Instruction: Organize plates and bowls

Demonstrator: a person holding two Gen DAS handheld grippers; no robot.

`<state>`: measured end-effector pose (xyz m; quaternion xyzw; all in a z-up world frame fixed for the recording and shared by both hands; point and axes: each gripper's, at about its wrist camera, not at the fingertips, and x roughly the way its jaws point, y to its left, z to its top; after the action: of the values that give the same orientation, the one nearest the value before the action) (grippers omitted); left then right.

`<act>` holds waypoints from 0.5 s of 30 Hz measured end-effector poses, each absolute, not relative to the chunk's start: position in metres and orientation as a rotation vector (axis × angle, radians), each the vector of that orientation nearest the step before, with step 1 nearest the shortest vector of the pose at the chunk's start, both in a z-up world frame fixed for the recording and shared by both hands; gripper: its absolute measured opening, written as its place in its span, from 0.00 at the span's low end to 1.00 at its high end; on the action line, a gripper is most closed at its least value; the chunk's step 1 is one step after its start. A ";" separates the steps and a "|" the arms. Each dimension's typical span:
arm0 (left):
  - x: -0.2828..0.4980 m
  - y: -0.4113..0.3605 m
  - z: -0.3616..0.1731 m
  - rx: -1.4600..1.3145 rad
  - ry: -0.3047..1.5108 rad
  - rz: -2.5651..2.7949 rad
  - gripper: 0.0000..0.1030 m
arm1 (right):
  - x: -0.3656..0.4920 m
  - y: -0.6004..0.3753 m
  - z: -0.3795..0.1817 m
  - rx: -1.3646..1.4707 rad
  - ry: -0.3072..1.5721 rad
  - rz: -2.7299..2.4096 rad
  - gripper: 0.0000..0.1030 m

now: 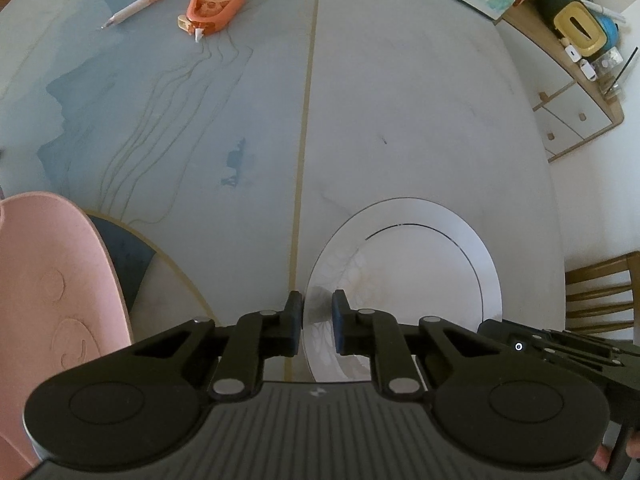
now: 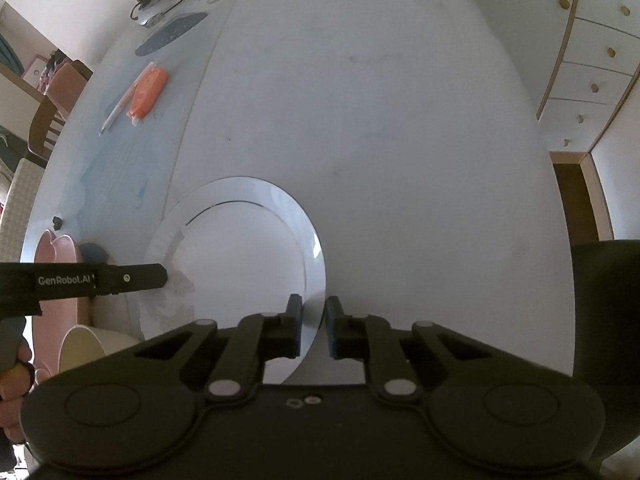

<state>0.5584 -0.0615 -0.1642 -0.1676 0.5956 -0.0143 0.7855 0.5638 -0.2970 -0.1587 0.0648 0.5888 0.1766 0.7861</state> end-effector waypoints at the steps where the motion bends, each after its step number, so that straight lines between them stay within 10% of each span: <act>1: 0.558 -0.062 -0.165 -0.361 1.282 -0.028 0.14 | 0.564 -0.297 -0.158 0.139 1.268 0.381 0.12; 15: 0.548 -0.068 -0.149 -0.342 1.233 0.005 0.13 | 0.565 -0.299 -0.142 0.148 1.215 0.393 0.11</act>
<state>0.5479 -0.0677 -0.1488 -0.1598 0.5755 0.0023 0.8020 0.5646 -0.2986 -0.1425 0.0688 0.5665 0.1831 0.8005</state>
